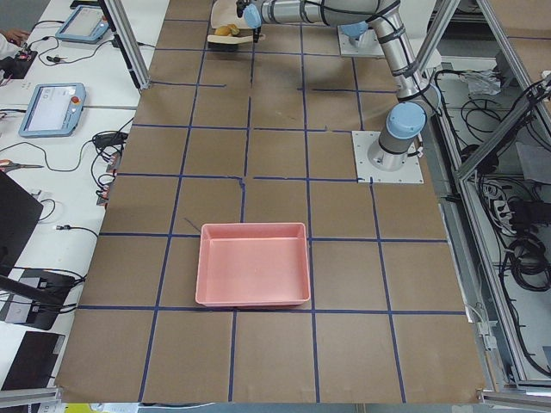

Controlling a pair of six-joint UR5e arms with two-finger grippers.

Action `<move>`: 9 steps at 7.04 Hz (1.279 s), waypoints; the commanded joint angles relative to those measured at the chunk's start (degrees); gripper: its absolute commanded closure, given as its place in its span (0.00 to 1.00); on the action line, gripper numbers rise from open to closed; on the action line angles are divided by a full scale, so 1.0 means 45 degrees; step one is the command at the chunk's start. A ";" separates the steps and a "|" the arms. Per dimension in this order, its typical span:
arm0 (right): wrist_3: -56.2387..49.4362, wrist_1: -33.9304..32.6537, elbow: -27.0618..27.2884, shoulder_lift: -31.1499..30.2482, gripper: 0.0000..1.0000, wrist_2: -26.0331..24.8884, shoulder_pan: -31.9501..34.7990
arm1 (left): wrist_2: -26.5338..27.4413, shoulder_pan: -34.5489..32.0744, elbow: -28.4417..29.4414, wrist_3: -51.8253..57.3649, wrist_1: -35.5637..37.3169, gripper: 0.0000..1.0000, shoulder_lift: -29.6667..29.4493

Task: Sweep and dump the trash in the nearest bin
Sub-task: 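Sweep the bread pieces with the left-held brush toward the dustpan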

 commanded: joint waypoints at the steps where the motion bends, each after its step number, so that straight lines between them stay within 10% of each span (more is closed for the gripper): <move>1: 0.0015 0.0005 0.0008 0.0009 1.00 -0.0063 0.0097 | 0.0011 -0.0211 0.0107 -0.0483 0.0124 0.98 -0.0155; 9: 0.0776 0.0102 0.0086 -0.0030 1.00 0.0092 0.1171 | 0.0421 -0.1382 0.2178 -0.1053 0.0124 0.97 -0.1464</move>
